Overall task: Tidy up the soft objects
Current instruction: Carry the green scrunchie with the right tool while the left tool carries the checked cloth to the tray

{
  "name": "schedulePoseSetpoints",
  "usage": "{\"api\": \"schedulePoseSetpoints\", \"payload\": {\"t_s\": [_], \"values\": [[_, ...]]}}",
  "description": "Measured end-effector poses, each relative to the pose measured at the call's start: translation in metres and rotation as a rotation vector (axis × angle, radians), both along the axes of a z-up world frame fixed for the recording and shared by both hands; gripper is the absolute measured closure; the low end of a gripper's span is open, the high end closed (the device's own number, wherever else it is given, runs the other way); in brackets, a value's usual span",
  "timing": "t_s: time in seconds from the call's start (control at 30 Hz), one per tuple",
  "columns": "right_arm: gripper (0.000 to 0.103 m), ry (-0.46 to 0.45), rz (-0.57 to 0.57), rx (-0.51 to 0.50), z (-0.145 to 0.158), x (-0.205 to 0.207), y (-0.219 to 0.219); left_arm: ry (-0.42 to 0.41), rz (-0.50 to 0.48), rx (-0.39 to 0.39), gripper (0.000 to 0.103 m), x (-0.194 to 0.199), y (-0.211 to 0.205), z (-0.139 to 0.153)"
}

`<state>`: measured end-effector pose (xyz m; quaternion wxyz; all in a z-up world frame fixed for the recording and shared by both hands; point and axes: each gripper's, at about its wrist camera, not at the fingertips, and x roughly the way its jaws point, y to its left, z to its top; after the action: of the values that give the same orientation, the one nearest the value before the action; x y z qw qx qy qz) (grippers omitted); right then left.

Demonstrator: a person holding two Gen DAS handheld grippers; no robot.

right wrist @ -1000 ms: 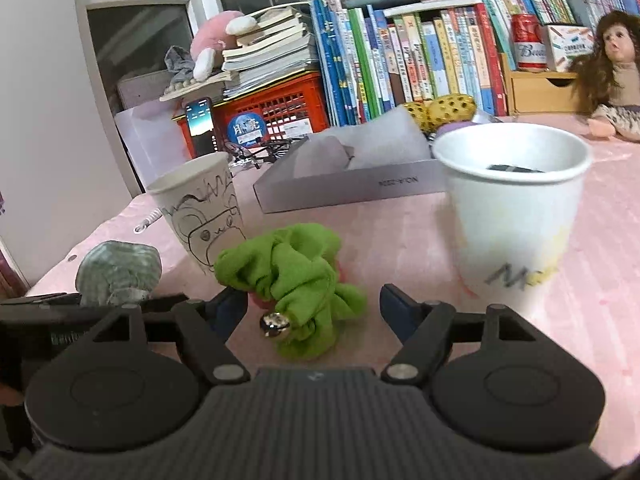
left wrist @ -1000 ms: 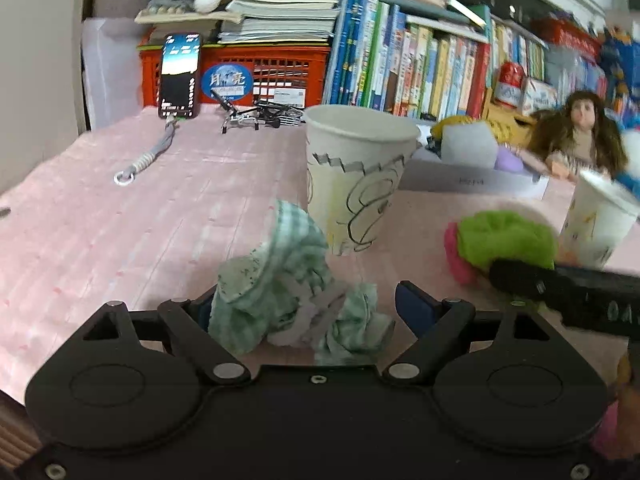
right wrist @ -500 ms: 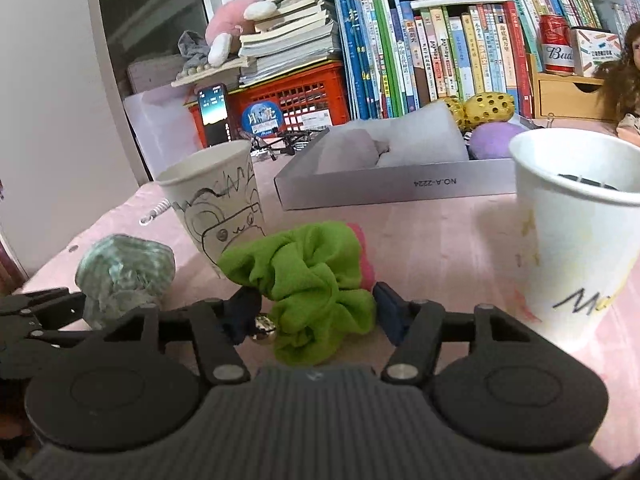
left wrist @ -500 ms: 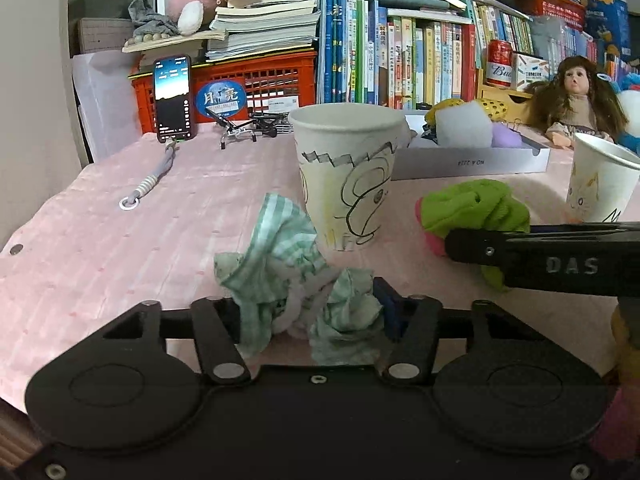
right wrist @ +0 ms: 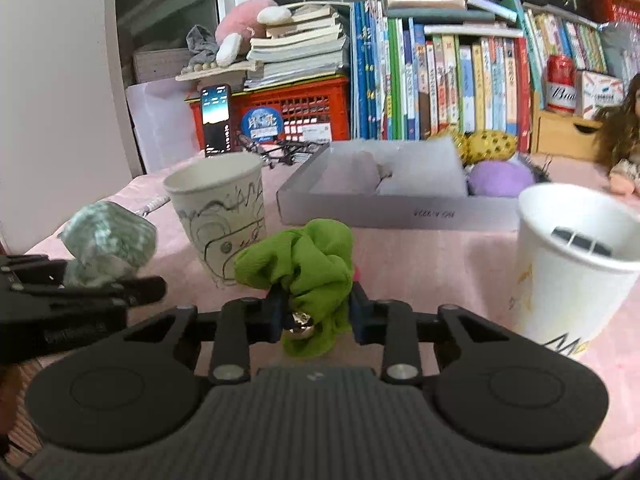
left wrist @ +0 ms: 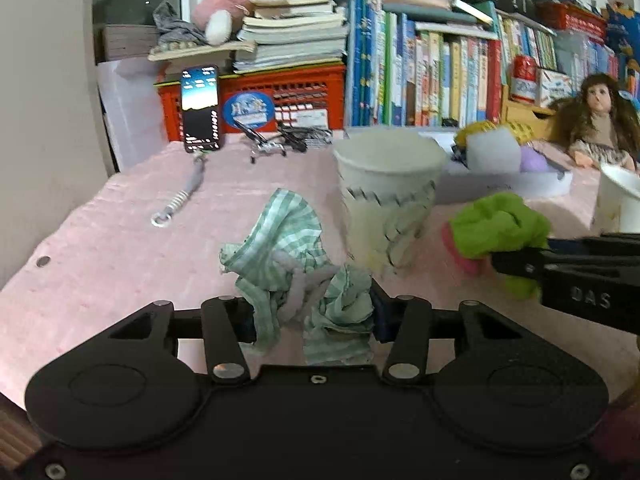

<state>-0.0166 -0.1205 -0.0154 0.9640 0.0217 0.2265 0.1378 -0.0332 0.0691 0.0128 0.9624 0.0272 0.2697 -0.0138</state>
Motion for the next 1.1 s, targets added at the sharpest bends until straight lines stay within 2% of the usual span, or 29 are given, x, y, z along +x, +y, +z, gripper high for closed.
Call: {"api": "schedulePoseSetpoints", "payload": {"t_s": [0.17,0.47,0.57,0.8,1.1], "values": [[0.068,-0.043,-0.019,-0.007,0.018,-0.004,-0.005,-0.057,0.004,0.019,0.056,0.006,0.009,0.026],[0.068,-0.100,-0.040,0.030,0.055,-0.004,-0.023,-0.128,-0.026,-0.030,0.056,0.031,0.012,0.075],[0.068,-0.108,-0.052,0.030,0.063,0.000,-0.028,-0.125,-0.042,-0.069,0.056,0.041,0.008,0.087],[0.067,-0.109,-0.071,0.051,0.074,0.009,-0.041,-0.130,-0.092,-0.067,0.056,0.059,-0.015,0.102],[0.067,-0.143,-0.077,0.015,0.088,0.012,-0.046,-0.110,-0.146,-0.086,0.056,0.078,-0.039,0.111]]}}
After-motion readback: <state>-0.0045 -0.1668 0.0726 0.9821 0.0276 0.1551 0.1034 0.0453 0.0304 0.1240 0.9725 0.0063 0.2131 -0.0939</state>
